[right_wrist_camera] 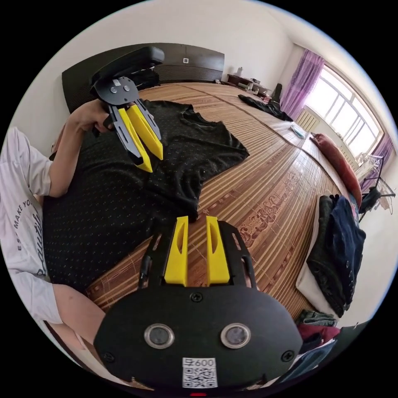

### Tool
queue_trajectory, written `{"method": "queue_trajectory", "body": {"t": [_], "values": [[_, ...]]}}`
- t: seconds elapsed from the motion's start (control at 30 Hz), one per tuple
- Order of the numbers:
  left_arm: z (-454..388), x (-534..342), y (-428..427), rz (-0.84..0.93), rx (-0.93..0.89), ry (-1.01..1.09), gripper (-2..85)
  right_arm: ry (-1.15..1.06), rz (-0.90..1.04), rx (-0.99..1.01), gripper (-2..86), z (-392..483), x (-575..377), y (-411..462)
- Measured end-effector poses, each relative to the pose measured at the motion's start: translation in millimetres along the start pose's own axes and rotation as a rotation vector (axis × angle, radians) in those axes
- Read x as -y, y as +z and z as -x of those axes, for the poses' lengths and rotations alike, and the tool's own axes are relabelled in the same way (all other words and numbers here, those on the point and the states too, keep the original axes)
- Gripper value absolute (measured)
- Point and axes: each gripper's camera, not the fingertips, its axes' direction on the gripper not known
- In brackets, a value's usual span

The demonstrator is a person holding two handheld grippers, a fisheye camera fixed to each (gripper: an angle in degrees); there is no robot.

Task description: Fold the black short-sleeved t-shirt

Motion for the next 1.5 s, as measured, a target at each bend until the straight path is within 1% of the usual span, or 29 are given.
{"method": "queue_trajectory", "body": {"t": [0.07, 0.17, 0.23, 0.27, 0.33, 0.37, 0.47, 0.53, 0.67, 0.73, 0.9, 1.17, 1.33, 1.43, 1.5], "values": [[-15, -1, -6, -0.022, -0.005, 0.041, 12.1, -0.065, -0.032, -0.023, 2.3, 11, 5, 0], [-40, 10, 6, 0.043, 0.026, 0.088, 13.2, -0.130, 0.019, -0.087, 2.1, 23, 12, 16], [-48, 18, 19, 0.088, 0.019, 0.100, 13.0, -0.116, 0.065, -0.110, 2.3, 22, 14, 27], [-51, 23, 26, 0.113, -0.005, 0.094, 12.8, -0.118, 0.074, -0.079, 2.0, 20, 13, 29], [-53, 28, 34, 0.141, -0.028, 0.097, 11.2, -0.118, 0.071, -0.065, 1.0, 19, 12, 29], [-53, 28, 35, 0.145, -0.022, 0.094, 10.5, -0.115, 0.057, -0.091, 0.3, 19, 11, 28], [-51, 27, 34, 0.133, 0.031, 0.069, 6.9, -0.127, 0.032, -0.130, -0.6, 23, 8, 25], [-48, 25, 31, 0.110, 0.014, 0.061, 4.7, -0.107, 0.040, -0.145, -0.8, 20, 8, 27], [-41, 24, 33, 0.111, -0.007, 0.034, 2.5, -0.055, 0.031, -0.111, -0.9, 10, 6, 26], [-42, 23, 30, 0.087, 0.019, 0.034, 1.5, -0.023, 0.012, -0.106, -0.9, 5, 4, 22], [-50, 19, 20, 0.045, 0.042, 0.079, 0.7, 0.046, -0.005, -0.079, -0.8, -7, -2, 18], [-32, 17, 17, -0.005, -0.053, 0.090, 0.5, 0.056, 0.022, -0.123, -0.9, -8, 1, 26], [-18, 19, 21, 0.006, -0.090, 0.084, 0.4, 0.047, 0.078, -0.147, -0.9, -6, 9, 40], [-16, 20, 23, 0.022, -0.083, 0.092, 0.4, 0.025, 0.078, -0.157, -0.9, -2, 12, 43], [-14, 21, 23, 0.025, -0.109, 0.108, 0.4, 0.015, 0.077, -0.159, -0.9, 0, 12, 44]]}}
